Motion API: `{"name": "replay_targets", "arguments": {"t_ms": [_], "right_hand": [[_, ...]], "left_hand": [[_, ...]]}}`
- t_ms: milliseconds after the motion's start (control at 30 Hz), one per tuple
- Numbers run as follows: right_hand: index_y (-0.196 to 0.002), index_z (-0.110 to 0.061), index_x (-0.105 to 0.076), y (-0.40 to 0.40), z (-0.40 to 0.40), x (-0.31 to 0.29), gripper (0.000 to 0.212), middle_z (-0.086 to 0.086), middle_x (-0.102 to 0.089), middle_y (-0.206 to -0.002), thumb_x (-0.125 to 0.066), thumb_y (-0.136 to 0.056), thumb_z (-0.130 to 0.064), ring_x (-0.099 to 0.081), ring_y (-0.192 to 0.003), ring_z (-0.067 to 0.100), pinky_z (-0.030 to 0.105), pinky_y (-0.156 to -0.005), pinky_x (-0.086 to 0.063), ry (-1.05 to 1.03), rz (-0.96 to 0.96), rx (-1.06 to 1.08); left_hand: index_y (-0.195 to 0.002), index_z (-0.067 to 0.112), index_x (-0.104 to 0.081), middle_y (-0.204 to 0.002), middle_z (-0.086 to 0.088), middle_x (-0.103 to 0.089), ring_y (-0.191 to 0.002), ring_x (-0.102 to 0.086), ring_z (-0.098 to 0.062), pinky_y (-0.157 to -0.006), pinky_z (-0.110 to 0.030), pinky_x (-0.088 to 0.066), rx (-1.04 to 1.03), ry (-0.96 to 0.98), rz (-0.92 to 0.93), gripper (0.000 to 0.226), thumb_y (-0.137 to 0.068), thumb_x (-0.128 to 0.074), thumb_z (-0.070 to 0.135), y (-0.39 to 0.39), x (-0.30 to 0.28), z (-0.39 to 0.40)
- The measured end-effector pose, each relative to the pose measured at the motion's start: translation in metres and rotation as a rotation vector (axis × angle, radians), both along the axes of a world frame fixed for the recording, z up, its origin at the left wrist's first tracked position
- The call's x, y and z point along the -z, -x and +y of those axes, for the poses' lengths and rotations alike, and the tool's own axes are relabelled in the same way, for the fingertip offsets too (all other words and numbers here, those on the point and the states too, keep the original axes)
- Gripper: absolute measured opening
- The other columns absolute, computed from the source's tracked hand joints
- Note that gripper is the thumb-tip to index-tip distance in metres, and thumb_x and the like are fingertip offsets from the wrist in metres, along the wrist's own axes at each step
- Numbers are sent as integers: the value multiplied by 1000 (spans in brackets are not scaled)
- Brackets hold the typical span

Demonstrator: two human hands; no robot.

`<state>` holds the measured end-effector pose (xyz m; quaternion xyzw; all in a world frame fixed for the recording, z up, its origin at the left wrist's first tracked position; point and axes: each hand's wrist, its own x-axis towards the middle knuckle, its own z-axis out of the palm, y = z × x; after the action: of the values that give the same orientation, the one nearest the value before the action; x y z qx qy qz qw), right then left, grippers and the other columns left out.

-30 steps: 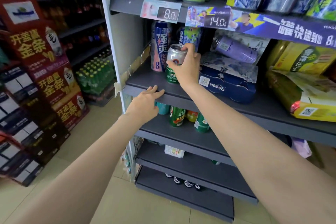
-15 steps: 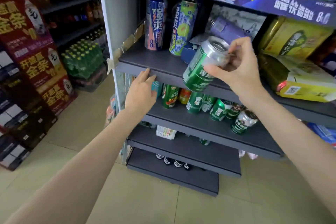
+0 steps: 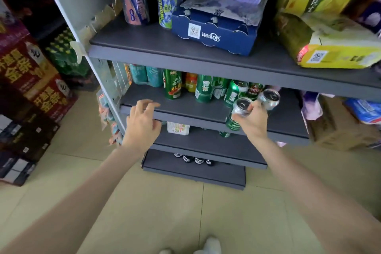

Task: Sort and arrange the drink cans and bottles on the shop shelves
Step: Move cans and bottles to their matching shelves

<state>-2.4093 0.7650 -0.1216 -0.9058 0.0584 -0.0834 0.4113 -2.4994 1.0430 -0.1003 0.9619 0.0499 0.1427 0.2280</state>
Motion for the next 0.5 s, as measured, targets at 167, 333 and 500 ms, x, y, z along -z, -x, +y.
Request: {"name": "replay_targets", "arguments": {"t_ms": [167,333,500], "right_hand": [[-91,-7,-40,-29,-11,14,33,12,-48,-92,-70,-80,-17,-45,-79,26,31,-60,-34,266,-108,-96],[-108,1,-54,-37,-18,16,45,26,-57,-107,-75,-76,-23,-50,-105,41,52,-85,-40,759,-194,-14],[-115,-2,-52,-44,-22,12,45,18,-58,-114,-72,-79,-21,-48,-112,36,52,-91,-35,797,-162,-42]], "left_hand": [[-112,-2,-60,-111,-25,-52,-100,-51,-47,-88,-56,-42,-20,-60,23,41,-72,-61,-7,2,10,20],[-115,-1,-58,-117,-25,-49,-101,-48,-47,-88,-54,-41,-38,-72,62,41,-75,-58,-5,-5,13,8],[-118,0,-57,-122,-25,-47,-106,-44,-47,-91,-54,-38,-7,-65,99,42,-77,-56,-4,-12,16,-9]]}}
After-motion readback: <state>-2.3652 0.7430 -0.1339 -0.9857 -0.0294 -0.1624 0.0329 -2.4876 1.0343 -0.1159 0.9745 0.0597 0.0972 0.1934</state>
